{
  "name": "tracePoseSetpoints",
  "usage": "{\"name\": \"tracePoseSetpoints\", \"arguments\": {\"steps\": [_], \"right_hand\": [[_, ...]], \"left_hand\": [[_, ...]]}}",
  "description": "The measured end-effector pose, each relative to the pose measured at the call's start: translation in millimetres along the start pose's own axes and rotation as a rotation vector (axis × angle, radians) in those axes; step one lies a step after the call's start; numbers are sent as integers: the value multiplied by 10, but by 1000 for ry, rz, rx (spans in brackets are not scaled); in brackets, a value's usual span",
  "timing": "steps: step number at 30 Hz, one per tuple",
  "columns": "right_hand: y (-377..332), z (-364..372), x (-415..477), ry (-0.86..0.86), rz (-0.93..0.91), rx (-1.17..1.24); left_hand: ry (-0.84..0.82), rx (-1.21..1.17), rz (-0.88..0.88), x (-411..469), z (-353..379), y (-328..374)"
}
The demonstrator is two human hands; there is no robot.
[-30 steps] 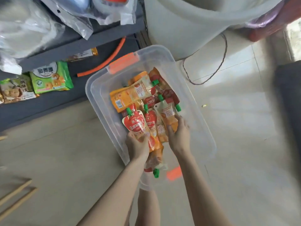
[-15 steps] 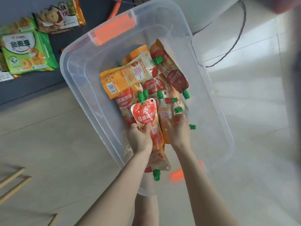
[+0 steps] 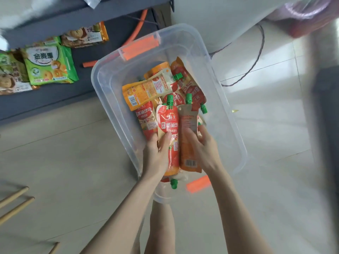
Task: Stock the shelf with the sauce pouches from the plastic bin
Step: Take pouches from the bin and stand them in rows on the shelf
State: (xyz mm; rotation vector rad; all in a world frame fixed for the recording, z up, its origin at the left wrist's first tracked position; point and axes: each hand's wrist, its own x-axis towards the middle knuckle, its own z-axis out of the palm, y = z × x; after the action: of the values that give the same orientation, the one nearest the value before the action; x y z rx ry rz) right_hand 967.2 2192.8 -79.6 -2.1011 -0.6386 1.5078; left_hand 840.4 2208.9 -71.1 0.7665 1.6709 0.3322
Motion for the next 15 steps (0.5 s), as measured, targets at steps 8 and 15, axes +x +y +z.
{"name": "tracePoseSetpoints", "arguments": {"steps": [8, 15], "right_hand": [[-900, 100, -1092, -272, -95, 210], [-1844, 189, -2277, -507, -174, 197]], "left_hand": [[10, -262, 57, -993, -751, 659], [9, -393, 197, -2212, -1847, 1167]]}}
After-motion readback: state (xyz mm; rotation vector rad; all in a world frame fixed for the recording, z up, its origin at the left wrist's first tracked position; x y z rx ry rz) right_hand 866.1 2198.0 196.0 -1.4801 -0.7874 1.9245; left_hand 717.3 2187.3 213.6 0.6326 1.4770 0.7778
